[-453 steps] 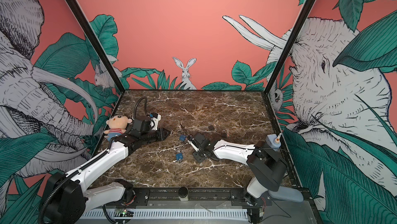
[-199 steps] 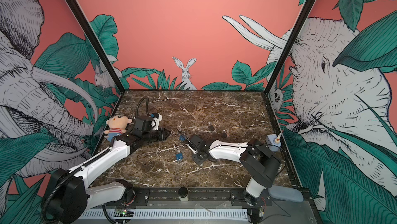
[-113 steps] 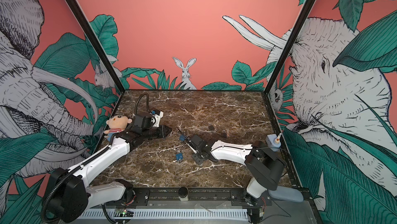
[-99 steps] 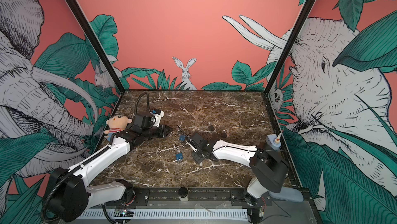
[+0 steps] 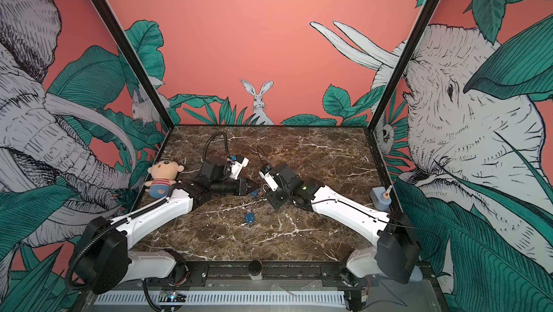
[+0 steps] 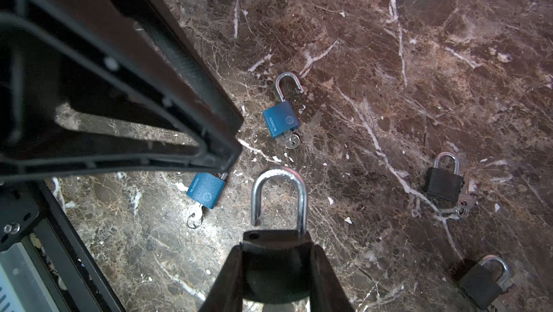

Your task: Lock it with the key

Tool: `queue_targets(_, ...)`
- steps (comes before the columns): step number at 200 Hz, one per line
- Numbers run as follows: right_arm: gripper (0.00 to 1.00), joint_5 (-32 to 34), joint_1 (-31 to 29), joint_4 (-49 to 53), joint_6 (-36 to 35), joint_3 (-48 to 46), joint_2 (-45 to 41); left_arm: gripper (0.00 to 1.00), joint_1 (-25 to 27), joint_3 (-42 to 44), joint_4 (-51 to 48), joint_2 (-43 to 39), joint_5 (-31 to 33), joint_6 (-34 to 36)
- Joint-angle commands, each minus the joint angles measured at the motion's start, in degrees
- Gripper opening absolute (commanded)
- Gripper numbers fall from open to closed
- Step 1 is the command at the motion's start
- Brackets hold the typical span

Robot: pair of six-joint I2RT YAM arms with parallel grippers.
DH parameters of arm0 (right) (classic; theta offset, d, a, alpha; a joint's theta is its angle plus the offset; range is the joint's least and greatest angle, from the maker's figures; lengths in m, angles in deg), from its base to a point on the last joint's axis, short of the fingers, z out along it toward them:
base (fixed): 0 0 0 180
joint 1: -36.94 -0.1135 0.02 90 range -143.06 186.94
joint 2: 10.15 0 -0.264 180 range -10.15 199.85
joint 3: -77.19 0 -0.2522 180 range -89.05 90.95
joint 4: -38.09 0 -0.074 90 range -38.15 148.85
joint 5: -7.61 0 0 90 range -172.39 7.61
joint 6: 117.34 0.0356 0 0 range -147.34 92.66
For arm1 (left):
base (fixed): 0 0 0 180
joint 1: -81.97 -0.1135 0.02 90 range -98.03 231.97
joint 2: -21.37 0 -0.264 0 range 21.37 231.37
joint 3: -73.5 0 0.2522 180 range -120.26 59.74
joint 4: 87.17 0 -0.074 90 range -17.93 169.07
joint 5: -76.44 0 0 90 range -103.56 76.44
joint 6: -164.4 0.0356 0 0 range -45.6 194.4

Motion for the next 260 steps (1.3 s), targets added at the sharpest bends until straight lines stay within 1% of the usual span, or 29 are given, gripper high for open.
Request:
queue_targets(1,0.09,-1.62,0.48,0.1,0.1,1.25,-1.46,0.28,0.08,-1.27,5.64,0.05,-3.01,-2.36)
queue_targets(68,0.09,-2.63,0.61,-0.72,0.07,1.76,-1.52,0.29,0.75,-3.38,7.49,2.97,-4.43,-3.15)
queue_targets(131,0.1,-2.45,0.87,-1.16,-0.4,2.0,-1.56,0.29,1.13,-3.46,7.75,5.21,-5.18,-2.95)
queue_targets(201,0.1,-2.9,1.14,-1.66,-0.24,2.6,-1.13,0.21,1.31,-3.4,8.42,6.26,-6.14,-2.93)
queue_targets(260,0.09,-3.31,1.22,-2.04,-0.13,2.83,-0.82,0.21,1.42,-3.04,9.13,7.04,-6.51,-3.06)
